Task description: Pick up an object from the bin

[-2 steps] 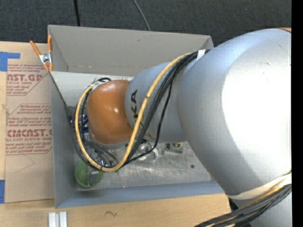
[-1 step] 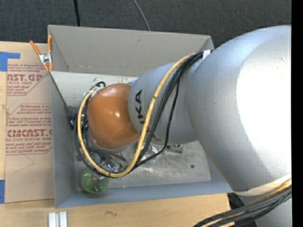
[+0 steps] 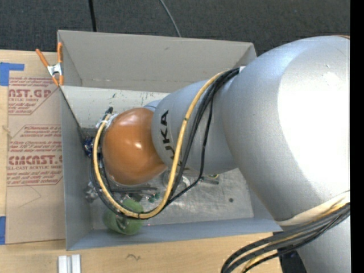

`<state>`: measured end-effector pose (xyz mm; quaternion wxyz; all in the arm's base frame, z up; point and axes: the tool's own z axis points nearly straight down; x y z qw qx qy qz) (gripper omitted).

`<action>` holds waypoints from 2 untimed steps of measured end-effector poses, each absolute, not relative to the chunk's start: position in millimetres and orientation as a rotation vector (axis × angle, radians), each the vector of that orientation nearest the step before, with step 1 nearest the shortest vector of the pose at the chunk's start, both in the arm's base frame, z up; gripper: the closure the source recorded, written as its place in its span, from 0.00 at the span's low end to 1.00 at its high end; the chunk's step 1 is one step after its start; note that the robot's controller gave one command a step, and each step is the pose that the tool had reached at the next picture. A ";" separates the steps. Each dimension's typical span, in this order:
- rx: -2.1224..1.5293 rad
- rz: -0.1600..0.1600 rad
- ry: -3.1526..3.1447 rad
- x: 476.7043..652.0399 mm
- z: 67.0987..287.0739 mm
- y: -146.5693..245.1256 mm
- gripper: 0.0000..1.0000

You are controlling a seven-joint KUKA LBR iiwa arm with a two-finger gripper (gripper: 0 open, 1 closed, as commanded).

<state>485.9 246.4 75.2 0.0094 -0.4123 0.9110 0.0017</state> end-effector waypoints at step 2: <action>-0.860 0.002 3.029 556.5 76.4 218.3 1.00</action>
Offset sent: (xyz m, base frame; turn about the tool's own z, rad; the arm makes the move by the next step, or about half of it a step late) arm 0.0701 -0.0305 -0.0052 0.2973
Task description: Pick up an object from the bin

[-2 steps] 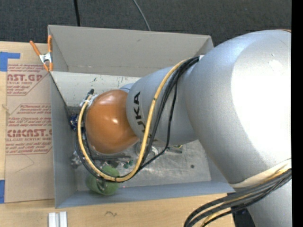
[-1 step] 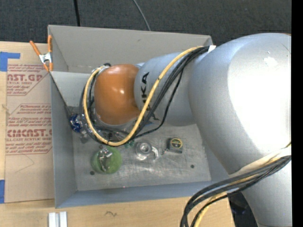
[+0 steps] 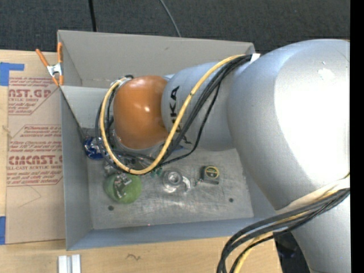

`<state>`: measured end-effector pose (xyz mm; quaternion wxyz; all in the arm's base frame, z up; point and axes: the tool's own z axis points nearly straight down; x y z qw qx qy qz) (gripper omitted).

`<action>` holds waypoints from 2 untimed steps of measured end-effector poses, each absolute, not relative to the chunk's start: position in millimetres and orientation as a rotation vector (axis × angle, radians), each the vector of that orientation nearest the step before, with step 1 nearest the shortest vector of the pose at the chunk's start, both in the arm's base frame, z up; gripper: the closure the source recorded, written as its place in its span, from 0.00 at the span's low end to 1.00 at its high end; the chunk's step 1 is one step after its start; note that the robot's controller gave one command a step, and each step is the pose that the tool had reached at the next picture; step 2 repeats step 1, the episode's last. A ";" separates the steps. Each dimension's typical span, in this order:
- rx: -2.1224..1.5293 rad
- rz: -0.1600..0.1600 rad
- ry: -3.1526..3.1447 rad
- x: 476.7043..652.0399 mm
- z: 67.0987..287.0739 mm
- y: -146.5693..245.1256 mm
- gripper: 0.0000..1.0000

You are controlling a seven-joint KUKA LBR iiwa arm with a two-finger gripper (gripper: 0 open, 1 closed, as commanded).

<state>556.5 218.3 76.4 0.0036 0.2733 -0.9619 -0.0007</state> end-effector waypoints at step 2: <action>0.860 -0.003 -3.026 557.1 94.0 219.5 1.00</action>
Offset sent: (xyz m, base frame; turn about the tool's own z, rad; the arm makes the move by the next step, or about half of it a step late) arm 0.0000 0.0000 0.0165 0.0000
